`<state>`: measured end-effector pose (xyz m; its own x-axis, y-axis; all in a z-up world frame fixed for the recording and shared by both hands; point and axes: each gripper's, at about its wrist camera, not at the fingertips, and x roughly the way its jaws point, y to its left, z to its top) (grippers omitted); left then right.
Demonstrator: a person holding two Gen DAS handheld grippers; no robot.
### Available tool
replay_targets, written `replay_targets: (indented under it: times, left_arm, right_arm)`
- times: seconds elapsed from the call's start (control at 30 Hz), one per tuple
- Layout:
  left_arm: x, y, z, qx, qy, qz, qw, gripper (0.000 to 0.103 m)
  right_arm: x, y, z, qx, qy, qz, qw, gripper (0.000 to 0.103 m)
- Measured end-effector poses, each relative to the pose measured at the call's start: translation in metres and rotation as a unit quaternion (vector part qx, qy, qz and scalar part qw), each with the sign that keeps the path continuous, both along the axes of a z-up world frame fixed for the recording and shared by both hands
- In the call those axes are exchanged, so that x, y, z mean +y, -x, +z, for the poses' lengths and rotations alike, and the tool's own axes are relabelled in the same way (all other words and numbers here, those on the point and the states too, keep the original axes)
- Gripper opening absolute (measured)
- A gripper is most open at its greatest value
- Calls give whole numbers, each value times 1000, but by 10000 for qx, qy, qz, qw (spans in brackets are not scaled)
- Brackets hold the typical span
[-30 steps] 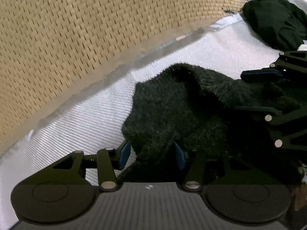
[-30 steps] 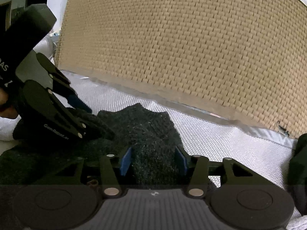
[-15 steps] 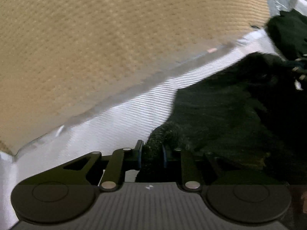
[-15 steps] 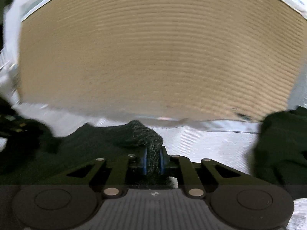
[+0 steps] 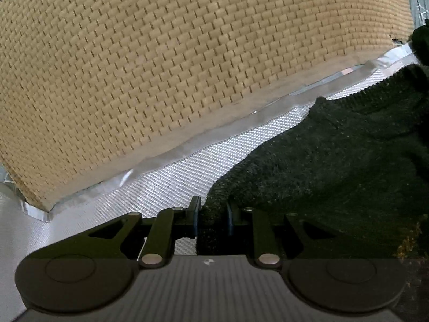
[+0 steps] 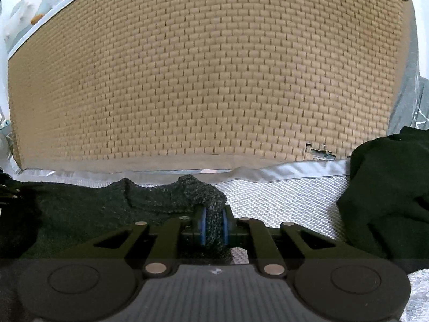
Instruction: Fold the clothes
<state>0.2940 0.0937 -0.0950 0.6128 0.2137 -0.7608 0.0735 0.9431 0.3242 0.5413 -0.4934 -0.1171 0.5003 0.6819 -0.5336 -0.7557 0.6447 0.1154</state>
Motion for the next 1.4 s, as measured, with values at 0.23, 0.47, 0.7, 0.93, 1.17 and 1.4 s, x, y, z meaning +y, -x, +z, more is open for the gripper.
replay_targets:
  times: [0.23,0.47,0.7,0.93,1.17,1.4]
  left_arm:
    - [8,6,-11,-119,44,78,9999,21]
    - [28,20,-23,-293,117,325,9990,21]
    - [48,23,-34,-387,195,575,9974,21]
    - [53,23,-51,-322,254,643,9971,21]
    - [52,21,-55,-353,254,584,9973,22]
    - [44,16,-58,-538,163,492,9972,22]
  right_arm:
    - [19,4,8,-100,176,190,9996,13]
    - [65,-10,20,-6,295,479,9984,12]
    - [97,-34,18,125,390,364,9985,11]
    - [108,-56,-15,380,597,153,9974,11]
    - [112,-59,-27,334,675,145,9971,11]
    - [112,-71,-21,231,603,47,9979,11]
